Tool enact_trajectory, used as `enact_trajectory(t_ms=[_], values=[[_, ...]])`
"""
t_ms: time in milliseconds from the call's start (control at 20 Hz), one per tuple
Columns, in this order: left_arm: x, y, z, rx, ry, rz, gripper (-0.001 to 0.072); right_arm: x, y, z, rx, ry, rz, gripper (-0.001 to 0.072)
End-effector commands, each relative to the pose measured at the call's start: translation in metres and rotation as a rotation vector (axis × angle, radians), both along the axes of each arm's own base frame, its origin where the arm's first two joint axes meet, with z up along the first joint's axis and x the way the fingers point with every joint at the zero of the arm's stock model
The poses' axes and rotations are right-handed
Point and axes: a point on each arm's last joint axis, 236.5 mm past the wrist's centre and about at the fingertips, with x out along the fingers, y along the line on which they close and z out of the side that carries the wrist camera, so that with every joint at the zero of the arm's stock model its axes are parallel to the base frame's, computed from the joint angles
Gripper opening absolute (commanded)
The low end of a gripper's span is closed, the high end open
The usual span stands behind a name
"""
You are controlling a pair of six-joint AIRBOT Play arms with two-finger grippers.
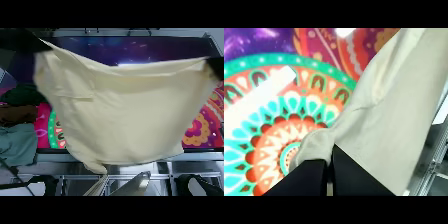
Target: Fold the shirts.
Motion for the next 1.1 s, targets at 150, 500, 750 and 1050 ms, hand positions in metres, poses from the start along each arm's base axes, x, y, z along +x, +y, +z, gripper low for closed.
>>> enact_trajectory(t_ms=[150, 500, 750, 1050], values=[[0.101, 0.006, -0.179, 0.004, 0.293, 0.092, 0.0024, 0.081, -0.003, -0.174, 0.080, 0.225, -0.074, 0.0015], [0.143, 0.016, -0.203, -0.012, 0.207, 0.212, 0.0024, 0.139, -0.019, -0.171, 0.122, 0.124, -0.071, 0.0015], [0.087, 0.009, -0.205, 0.017, 0.393, 0.072, 0.0019, 0.111, -0.027, -0.189, 0.068, 0.207, 0.043, 0.0016], [0.083, -0.001, -0.235, 0.014, 0.513, 0.092, 0.0018, 0.087, -0.028, -0.248, -0.019, 0.346, 0.129, 0.0015]])
